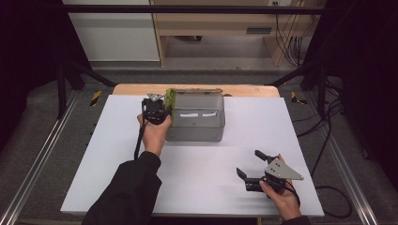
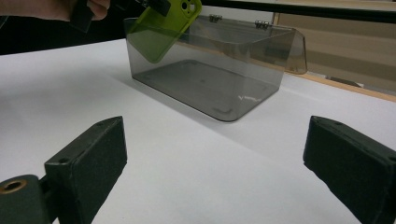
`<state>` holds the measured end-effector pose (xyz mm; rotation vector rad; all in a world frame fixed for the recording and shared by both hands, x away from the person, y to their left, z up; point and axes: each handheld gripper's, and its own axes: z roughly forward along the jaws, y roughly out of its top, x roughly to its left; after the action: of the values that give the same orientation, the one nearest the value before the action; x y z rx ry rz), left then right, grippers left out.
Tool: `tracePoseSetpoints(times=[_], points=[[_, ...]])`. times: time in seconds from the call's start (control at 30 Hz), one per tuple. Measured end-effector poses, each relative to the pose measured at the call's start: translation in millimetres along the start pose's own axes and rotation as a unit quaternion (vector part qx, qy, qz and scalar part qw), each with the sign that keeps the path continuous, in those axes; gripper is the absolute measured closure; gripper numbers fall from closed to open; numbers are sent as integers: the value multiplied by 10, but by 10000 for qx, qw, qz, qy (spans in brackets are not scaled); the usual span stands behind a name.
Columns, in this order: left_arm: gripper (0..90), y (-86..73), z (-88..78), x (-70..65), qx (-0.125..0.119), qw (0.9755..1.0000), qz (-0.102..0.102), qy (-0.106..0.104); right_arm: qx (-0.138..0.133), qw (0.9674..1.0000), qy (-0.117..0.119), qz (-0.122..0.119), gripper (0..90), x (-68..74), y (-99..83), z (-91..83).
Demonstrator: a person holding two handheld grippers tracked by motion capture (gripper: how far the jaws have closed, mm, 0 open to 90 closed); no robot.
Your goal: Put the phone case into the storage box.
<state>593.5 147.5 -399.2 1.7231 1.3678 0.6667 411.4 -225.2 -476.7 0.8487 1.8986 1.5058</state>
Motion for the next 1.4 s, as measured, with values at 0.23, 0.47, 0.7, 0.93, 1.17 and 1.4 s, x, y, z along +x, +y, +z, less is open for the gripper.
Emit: tracePoseSetpoints(times=[0.23,0.47,0.7,0.93,1.17,1.4], points=[[771,-12,15,-8,49,10000,6,-36,5,10000,3,3,65,1,-1,2],[771,-44,52,-35,117,9999,3,-35,14,10000,10,10,65,2,-2,2],[771,-57,74,-48,143,9999,-4,-25,14,10000,24,12,65,1,-1,0],[771,-67,96,-52,178,9998,-104,-81,56,9999,85,37,65,9,-3,9],[770,-74,102,-55,202,9997,-96,-23,60,9999,81,58,65,5,-2,7],[770,-80,111,-55,257,9996,-92,5,63,9999,79,78,65,3,-1,6]])
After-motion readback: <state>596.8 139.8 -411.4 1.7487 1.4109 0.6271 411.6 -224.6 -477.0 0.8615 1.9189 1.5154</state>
